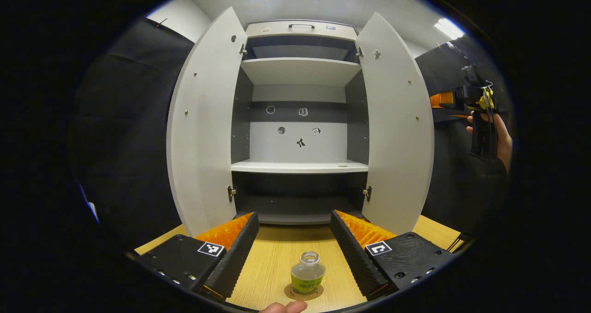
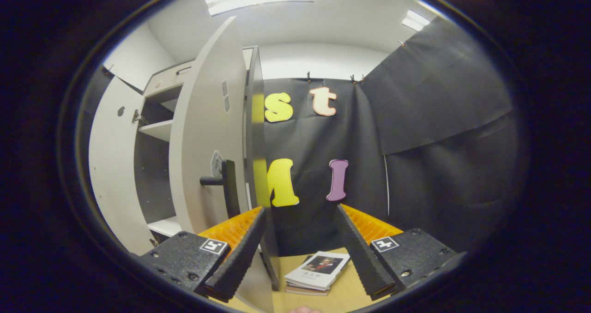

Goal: Grasp the bottle in the cabinet with the left hand and place it on the coaster, then close the right door with the right hand and the left door with the left hand.

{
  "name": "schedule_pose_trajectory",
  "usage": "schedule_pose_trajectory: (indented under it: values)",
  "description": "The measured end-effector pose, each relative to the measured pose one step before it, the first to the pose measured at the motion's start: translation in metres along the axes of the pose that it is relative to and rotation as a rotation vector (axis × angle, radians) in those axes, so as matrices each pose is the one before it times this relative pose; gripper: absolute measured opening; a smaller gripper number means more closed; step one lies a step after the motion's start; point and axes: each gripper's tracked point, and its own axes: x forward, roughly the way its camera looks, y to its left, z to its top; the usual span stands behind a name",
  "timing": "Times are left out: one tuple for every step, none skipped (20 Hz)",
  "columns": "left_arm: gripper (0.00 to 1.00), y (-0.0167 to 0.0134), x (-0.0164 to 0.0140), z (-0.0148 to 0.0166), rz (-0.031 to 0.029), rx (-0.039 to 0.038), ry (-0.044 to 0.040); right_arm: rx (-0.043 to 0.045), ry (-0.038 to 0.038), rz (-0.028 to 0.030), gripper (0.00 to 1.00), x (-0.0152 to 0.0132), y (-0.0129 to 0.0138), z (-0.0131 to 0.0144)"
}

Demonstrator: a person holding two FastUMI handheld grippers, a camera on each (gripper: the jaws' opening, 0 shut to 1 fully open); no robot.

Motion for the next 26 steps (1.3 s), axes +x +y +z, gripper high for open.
schedule_pose_trajectory:
  values:
    - [0.95,0.00104,0.00066,-0.00085,0.00313,-0.00210,0.00194,0.00032,0.00548,-0.00338,0.98,-0.00031,0.00024,0.00032]
    - [0.95,0.00003,0.00029,-0.00167,0.00082,-0.00526,0.00250,0.00105,0.00336,-0.00207,0.98,0.00054,0.00114,-0.00034]
    - [0.95,-0.00062,0.00027,-0.00022,-0.00303,-0.00803,-0.00027,-0.00433,-0.00135,0.00439,0.98,-0.00055,0.00182,-0.00064]
    - [0.95,-0.00098,0.00037,0.00036,-0.00396,-0.00898,-0.00231,-0.00437,-0.00831,0.01026,0.98,0.00028,0.00482,0.00234]
    - [0.95,-0.00058,-0.00043,0.00032,-0.00271,-0.00801,-0.00271,-0.00293,-0.00056,0.01051,0.98,0.00061,0.00482,0.00112]
    - [0.95,-0.00011,-0.00044,0.00066,-0.00210,-0.00502,-0.00630,0.00131,0.00302,0.01294,0.93,-0.00122,0.00560,-0.00210]
    - [0.95,0.00162,-0.00008,0.00084,0.00293,-0.00025,-0.00614,0.00090,0.00769,0.02163,0.98,-0.00086,0.00757,-0.00082]
    - [0.95,0.00447,-0.00086,0.00077,0.01137,0.00478,-0.01050,0.00325,0.00804,0.02910,0.98,-0.00276,0.01061,-0.00183]
    - [0.95,0.00454,-0.00101,0.00166,0.01434,0.00788,-0.01455,0.00801,0.00264,0.01920,0.98,-0.00060,0.01117,-0.00044]
    - [0.95,0.00320,-0.00075,-0.00130,0.00953,0.00514,-0.00381,0.00381,0.00675,0.01340,0.93,-0.00036,0.00927,-0.00308]
    - [0.95,0.00339,-0.00360,-0.00280,0.00821,0.00011,0.00070,0.00112,-0.00484,0.01457,0.93,0.00159,0.01115,0.00015]
    - [0.94,0.00255,-0.00264,-0.00174,0.00618,-0.00212,-0.00129,-0.00814,0.00443,0.01494,0.98,0.00087,0.01142,-0.00229]
    - [0.94,0.00162,-0.00365,-0.00133,0.00881,-0.00204,-0.00386,-0.00852,-0.00061,0.01711,0.93,0.00241,0.01151,-0.00062]
    - [0.94,0.00366,-0.00083,-0.00015,0.01046,-0.00082,-0.00259,-0.01153,0.00684,0.01640,0.98,0.00269,0.01122,-0.00129]
    - [0.94,0.00440,-0.00153,0.00017,0.01527,-0.00125,-0.00569,-0.00908,0.00207,0.01056,0.93,0.00369,0.00961,-0.00080]
    - [0.94,0.00450,-0.00107,-0.00052,0.01144,-0.00345,-0.00404,-0.00735,-0.00196,0.00780,0.98,0.00418,0.00624,0.00042]
    - [0.94,0.00397,-0.00065,-0.00118,0.00786,-0.00356,0.00149,-0.00175,-0.00489,0.01257,0.98,0.00402,0.00873,-0.00092]
    - [0.97,0.00468,-0.00219,-0.00177,0.01134,-0.00073,0.00404,-0.00031,0.00158,0.01776,0.98,0.00508,0.01019,-0.00200]
    - [0.94,0.00381,-0.00281,-0.00071,0.01284,0.00030,0.00348,0.00193,-0.00100,0.01849,0.93,0.00558,0.00936,-0.00172]
    - [0.94,0.00464,-0.00113,-0.00060,0.01051,0.00016,0.00095,-0.00078,0.00892,0.01747,0.98,0.00588,0.00887,-0.00318]
    - [0.94,0.00478,-0.00024,0.00059,0.01024,0.00107,0.00049,-0.00380,0.01502,0.01418,0.98,0.00627,0.00836,-0.00409]
    - [0.94,0.00494,-0.00083,-0.00095,0.01286,0.00334,-0.00116,-0.00034,0.01154,0.01036,0.93,0.00647,0.00811,-0.00352]
    - [0.94,0.00525,-0.00131,0.00042,0.01399,0.00448,-0.00035,-0.00089,0.00060,0.00451,0.98,0.00549,0.00514,0.00027]
    - [0.94,0.00442,-0.00088,-0.00046,0.01203,0.00248,0.00220,-0.00146,-0.00353,0.00021,0.98,0.00259,0.00210,0.00188]
    - [0.94,0.00419,-0.00001,-0.00145,0.00934,0.00024,0.00202,-0.00411,-0.00464,0.00340,0.94,0.00124,0.00240,0.00212]
    - [0.92,0.00352,-0.00047,0.00040,0.00595,-0.00072,0.00129,-0.00414,-0.00911,0.00093,0.98,-0.00192,0.00115,0.00158]
